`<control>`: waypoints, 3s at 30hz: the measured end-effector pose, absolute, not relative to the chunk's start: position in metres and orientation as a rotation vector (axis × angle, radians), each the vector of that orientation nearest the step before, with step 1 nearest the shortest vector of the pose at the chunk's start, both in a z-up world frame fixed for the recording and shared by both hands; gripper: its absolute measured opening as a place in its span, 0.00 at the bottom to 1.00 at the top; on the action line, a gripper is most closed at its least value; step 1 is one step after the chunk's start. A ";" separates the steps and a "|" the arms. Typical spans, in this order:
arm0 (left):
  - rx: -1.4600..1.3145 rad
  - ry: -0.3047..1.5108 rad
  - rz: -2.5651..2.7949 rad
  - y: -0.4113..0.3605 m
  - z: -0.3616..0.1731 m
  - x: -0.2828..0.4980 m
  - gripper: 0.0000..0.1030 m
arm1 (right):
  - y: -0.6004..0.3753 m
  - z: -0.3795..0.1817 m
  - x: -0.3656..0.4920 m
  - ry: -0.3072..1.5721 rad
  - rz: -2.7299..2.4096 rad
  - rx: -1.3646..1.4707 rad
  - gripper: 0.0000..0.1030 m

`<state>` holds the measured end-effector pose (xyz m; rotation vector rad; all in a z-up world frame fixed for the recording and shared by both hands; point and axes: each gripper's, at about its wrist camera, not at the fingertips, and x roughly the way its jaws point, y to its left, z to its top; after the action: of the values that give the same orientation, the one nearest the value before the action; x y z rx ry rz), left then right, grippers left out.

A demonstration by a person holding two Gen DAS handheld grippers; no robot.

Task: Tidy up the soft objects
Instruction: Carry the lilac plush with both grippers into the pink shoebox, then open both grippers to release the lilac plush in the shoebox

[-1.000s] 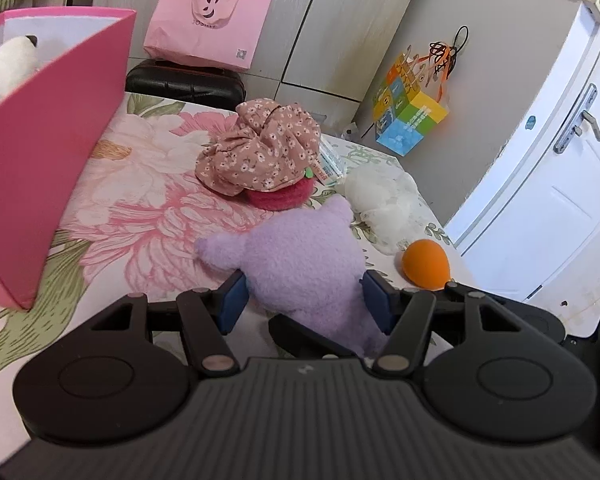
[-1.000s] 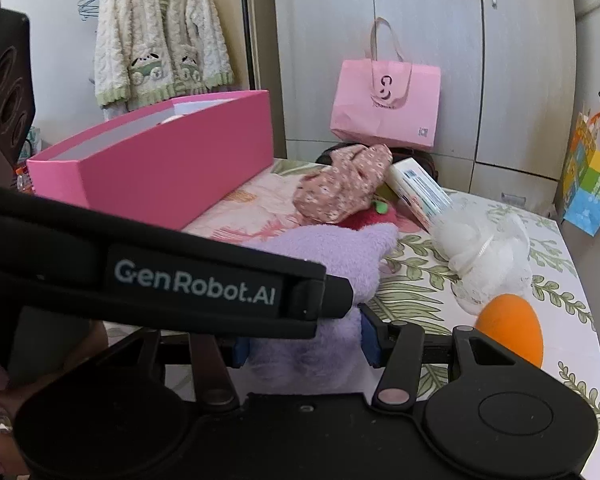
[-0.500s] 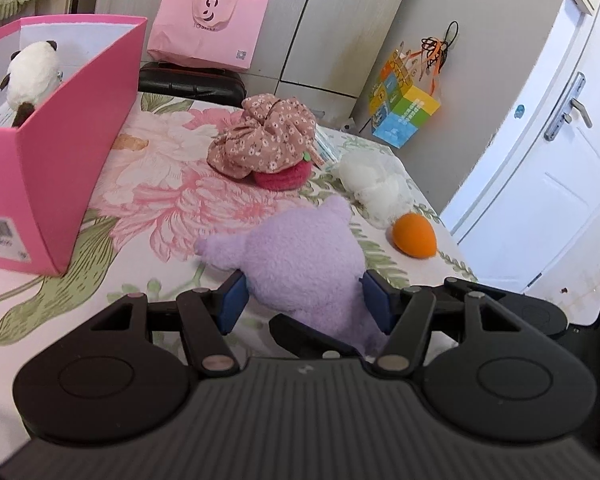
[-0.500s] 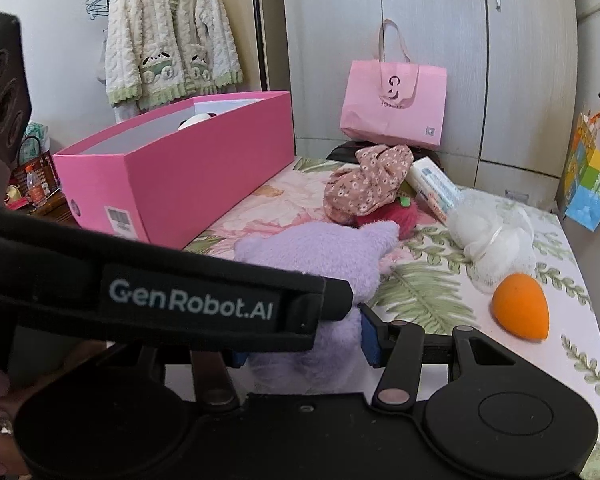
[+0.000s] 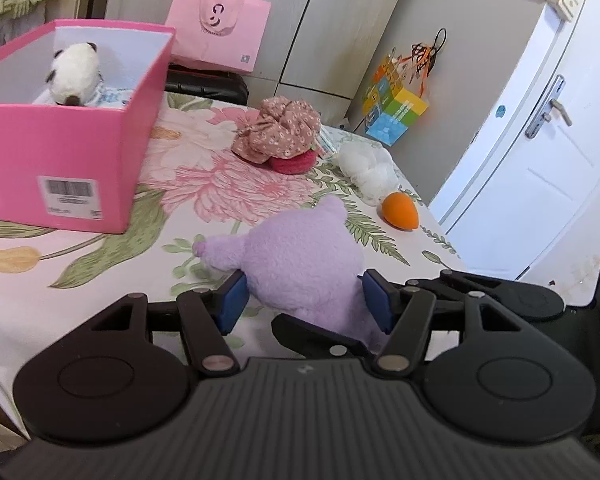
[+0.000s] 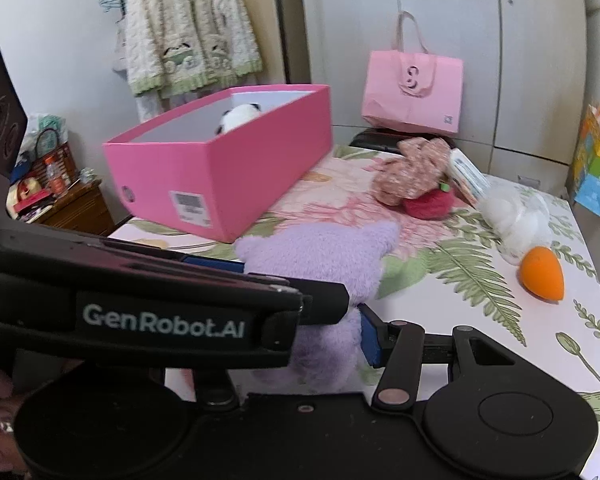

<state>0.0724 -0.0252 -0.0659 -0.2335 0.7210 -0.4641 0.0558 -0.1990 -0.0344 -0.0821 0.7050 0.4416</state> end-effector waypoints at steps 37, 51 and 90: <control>-0.292 0.565 -0.252 0.129 0.018 0.158 0.59 | -0.059 0.040 0.177 0.581 0.722 -0.042 0.57; -0.307 0.677 -0.201 0.150 -0.011 0.226 0.59 | -0.026 0.012 0.245 0.661 0.793 -0.166 0.57; -0.090 0.522 -0.250 0.119 0.043 0.125 0.71 | -0.092 0.047 0.183 0.648 0.729 -0.272 0.65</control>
<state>0.1254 0.1189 0.0435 -0.0897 0.5219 -0.2497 0.1832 -0.0922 0.0467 -0.2722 0.6477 0.7286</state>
